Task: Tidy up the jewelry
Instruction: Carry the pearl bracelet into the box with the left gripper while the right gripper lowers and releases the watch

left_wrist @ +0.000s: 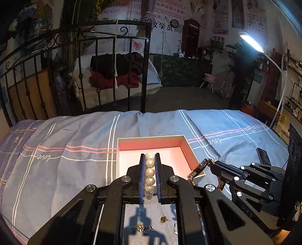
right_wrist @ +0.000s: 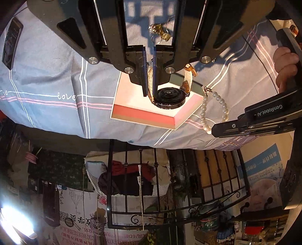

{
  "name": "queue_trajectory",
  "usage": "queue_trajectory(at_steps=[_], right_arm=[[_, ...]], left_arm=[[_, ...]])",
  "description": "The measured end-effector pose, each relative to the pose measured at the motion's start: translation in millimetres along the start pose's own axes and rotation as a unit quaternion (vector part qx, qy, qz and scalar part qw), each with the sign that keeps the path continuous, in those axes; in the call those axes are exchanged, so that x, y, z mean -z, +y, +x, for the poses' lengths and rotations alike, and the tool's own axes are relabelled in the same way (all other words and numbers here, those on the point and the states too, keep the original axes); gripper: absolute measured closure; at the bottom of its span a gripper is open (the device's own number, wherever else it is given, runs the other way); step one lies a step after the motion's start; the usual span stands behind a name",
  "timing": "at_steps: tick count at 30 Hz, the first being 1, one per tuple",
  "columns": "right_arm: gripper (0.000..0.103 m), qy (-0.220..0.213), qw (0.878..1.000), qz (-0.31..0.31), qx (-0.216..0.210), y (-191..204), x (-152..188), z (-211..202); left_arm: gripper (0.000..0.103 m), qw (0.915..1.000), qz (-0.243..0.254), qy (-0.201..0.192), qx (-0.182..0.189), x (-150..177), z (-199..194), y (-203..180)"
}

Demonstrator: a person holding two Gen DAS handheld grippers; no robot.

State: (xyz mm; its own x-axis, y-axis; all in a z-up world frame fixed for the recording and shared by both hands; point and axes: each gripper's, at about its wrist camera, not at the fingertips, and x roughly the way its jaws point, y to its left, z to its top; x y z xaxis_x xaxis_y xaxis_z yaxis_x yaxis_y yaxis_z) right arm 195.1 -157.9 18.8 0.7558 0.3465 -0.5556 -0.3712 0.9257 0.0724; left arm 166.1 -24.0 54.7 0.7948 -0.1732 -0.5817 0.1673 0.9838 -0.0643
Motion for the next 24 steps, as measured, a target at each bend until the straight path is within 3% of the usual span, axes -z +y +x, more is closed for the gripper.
queue_trajectory(at_steps=[6, 10, 24], right_arm=[[0.098, -0.003, 1.000, 0.004, 0.008, -12.7, -43.9, 29.1], [0.098, 0.017, 1.000, 0.005, 0.019, -19.0, -52.7, 57.5], [0.097, 0.067, 0.997, 0.040, 0.003, -26.3, -45.0, 111.0]], left_arm=[[0.094, 0.9999, -0.006, -0.013, 0.004, -43.1, 22.8, 0.7], [0.094, 1.0000, -0.005, -0.002, -0.001, -57.9, 43.4, -1.4], [0.094, 0.9990, -0.007, 0.044, -0.003, -50.0, 90.7, 0.6]])
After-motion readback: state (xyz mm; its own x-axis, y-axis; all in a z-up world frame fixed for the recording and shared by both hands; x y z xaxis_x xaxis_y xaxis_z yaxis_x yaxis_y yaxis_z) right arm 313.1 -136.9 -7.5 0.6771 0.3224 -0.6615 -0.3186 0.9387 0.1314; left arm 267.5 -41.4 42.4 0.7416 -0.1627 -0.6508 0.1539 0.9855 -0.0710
